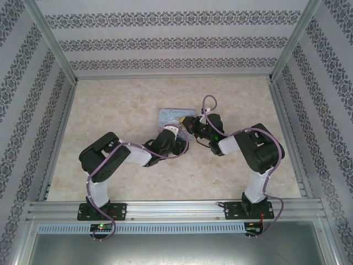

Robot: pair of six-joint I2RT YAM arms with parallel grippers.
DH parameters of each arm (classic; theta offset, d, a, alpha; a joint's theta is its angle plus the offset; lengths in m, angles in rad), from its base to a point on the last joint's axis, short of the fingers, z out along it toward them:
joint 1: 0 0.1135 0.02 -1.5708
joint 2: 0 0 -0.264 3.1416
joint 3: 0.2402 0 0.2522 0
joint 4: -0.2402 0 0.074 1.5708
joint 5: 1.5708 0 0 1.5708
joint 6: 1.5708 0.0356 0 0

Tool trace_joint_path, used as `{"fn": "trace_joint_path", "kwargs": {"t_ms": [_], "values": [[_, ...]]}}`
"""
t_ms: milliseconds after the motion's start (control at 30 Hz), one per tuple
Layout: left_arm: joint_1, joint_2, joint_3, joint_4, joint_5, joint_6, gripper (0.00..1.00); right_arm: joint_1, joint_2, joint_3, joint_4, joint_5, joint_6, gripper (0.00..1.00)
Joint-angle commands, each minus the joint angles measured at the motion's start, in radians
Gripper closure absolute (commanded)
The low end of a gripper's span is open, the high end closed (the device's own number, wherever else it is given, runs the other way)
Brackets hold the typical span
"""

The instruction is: Unlock a padlock with a key

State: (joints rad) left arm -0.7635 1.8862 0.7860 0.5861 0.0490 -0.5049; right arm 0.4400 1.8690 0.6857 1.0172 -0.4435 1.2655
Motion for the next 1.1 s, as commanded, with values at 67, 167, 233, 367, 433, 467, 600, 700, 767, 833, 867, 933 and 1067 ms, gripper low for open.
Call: {"fn": "trace_joint_path", "kwargs": {"t_ms": [67, 167, 233, 367, 433, 467, 600, 700, 767, 833, 867, 933, 1067], "values": [[0.015, 0.015, -0.029, 0.155, 0.12, -0.125, 0.38, -0.003, 0.059, -0.004, -0.013, -0.018, 0.022, 1.0], [0.03, -0.011, -0.057, 0.177, 0.106, -0.157, 0.38, -0.003, 0.058, 0.001, -0.014, -0.018, 0.024, 1.0], [0.033, -0.039, -0.065, 0.152, 0.105, -0.141, 0.38, -0.003, 0.057, 0.006, -0.019, -0.017, 0.025, 1.0], [0.035, -0.112, -0.071, 0.06, 0.08, -0.08, 0.37, -0.003, 0.053, 0.008, -0.026, -0.015, 0.025, 1.0], [0.04, -0.121, -0.066, 0.031, 0.078, -0.06, 0.36, -0.002, 0.054, 0.008, -0.027, -0.015, 0.024, 1.0], [0.042, -0.118, -0.061, 0.022, 0.079, -0.055, 0.36, -0.001, 0.056, 0.009, -0.027, -0.015, 0.023, 1.0], [0.046, -0.085, -0.041, 0.015, 0.085, -0.055, 0.36, 0.003, 0.058, 0.009, -0.025, -0.012, 0.026, 1.0], [0.045, -0.056, -0.031, 0.019, 0.076, -0.058, 0.36, 0.005, 0.056, 0.009, -0.025, -0.009, 0.027, 1.0], [0.046, -0.043, -0.027, 0.014, 0.065, -0.055, 0.36, 0.006, 0.057, 0.009, -0.025, -0.01, 0.028, 1.0], [0.046, -0.03, -0.018, 0.006, 0.065, -0.05, 0.36, 0.006, 0.059, 0.009, -0.025, -0.01, 0.028, 1.0], [0.046, -0.023, -0.012, 0.005, 0.068, -0.049, 0.36, 0.007, 0.062, 0.009, -0.024, -0.011, 0.028, 1.0], [0.046, -0.008, -0.005, 0.008, 0.074, -0.049, 0.36, 0.007, 0.064, 0.009, -0.022, -0.012, 0.028, 1.0], [0.046, 0.014, -0.007, 0.037, 0.077, -0.069, 0.36, 0.006, 0.067, 0.008, -0.022, -0.012, 0.027, 1.0]]}}
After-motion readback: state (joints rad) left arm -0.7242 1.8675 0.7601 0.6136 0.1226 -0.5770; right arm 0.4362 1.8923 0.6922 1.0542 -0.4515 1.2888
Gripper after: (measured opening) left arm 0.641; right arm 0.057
